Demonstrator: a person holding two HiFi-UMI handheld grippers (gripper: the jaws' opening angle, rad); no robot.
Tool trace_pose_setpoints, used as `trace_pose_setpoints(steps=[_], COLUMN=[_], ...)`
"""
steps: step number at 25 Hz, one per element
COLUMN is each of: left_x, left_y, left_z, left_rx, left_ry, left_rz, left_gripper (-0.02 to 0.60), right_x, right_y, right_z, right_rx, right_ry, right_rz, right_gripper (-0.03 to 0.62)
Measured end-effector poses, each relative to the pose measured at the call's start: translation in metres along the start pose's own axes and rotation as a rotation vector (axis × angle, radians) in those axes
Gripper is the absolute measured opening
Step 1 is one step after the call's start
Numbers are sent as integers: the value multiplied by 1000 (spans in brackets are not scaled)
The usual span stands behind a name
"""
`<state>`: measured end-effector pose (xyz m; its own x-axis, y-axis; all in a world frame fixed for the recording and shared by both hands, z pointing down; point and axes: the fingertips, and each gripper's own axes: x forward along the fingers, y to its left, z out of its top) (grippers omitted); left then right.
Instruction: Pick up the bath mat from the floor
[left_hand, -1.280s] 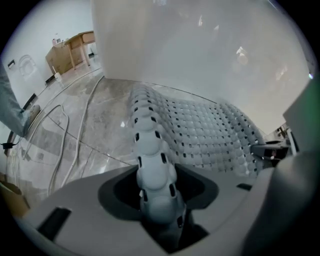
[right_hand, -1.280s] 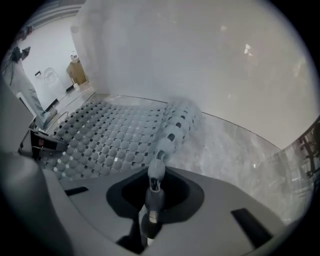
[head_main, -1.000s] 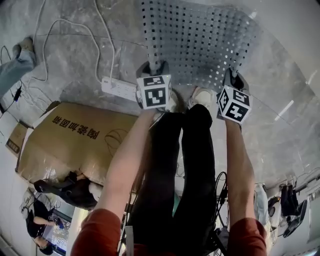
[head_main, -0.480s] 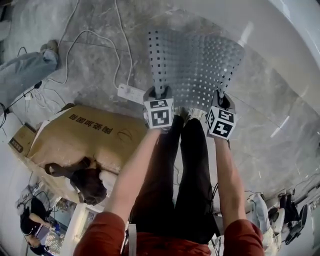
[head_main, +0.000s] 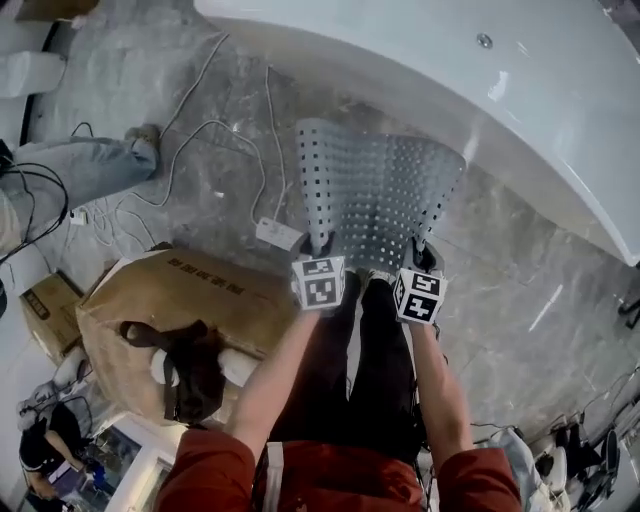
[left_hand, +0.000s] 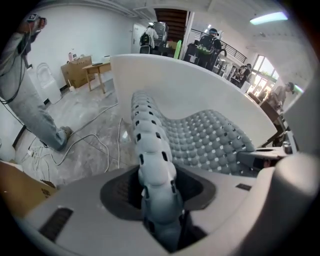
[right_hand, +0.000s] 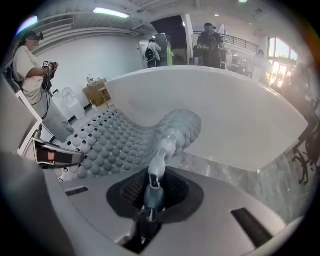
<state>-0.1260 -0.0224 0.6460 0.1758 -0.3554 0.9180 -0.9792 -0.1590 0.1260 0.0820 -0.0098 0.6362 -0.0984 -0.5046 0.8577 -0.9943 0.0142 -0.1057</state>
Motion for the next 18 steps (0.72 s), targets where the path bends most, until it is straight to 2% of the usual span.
trace_pose_setpoints(steps=[11, 14, 18], left_x=[-149, -192, -248], left_y=[-17, -26, -35], left_z=[68, 93, 147], left_rx=[-27, -17, 13], left_ry=[-152, -219, -350], left_rz=[-15, -34, -64], left_gripper=[179, 178, 176], right_x=[-141, -184, -235], right_y=[35, 45, 54], right_z=[94, 123, 178], right_rx=[-61, -65, -62], right_ry=[-132, -198, -328], right_rz=[24, 20, -2], right_gripper=[48, 48, 48])
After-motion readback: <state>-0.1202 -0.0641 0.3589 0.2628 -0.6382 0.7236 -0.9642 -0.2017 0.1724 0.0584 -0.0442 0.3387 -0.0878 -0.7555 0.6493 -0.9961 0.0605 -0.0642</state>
